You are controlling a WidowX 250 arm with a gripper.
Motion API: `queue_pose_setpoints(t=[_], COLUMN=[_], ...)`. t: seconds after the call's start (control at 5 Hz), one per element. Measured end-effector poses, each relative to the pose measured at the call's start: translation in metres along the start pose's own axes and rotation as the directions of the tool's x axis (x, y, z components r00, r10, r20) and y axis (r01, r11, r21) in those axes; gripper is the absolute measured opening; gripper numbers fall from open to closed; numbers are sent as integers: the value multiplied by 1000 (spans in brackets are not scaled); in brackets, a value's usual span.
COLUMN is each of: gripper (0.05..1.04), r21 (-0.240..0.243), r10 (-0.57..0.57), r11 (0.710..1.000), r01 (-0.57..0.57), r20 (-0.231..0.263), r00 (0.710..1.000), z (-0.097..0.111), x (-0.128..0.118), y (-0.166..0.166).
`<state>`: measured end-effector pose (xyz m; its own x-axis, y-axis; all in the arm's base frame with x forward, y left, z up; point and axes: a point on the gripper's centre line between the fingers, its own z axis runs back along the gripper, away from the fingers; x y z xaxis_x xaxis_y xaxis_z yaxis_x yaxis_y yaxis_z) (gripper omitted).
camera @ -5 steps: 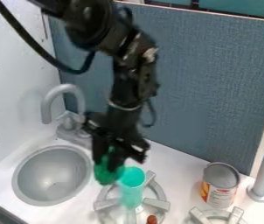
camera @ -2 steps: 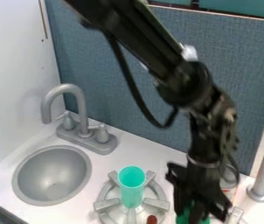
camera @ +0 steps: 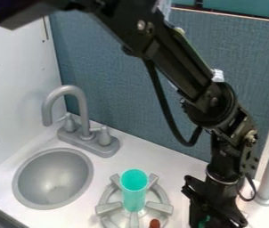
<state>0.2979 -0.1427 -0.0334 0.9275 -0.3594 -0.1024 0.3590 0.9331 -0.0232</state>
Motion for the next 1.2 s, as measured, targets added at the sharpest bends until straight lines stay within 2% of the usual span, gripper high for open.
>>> queue_pose_setpoints(t=[0.2,0.4,0.6,0.8,1.0,1.2], gripper=[369,370,369,370,416,718], r21=[-21,-12,35,48,56,33], r10=[-17,-60,-72,-54,-35,2], r11=[1000,998,996,997,998,999], r01=[17,59,76,60,43,3], r20=[-11,-63,-102,-122,-134,-131], r00=[1000,996,992,991,990,991], z=[-7,-14,-21,-24,-23,-26], x=[13,24,31,38,39,37], y=[-6,-17,-22,-22,-21,-25])
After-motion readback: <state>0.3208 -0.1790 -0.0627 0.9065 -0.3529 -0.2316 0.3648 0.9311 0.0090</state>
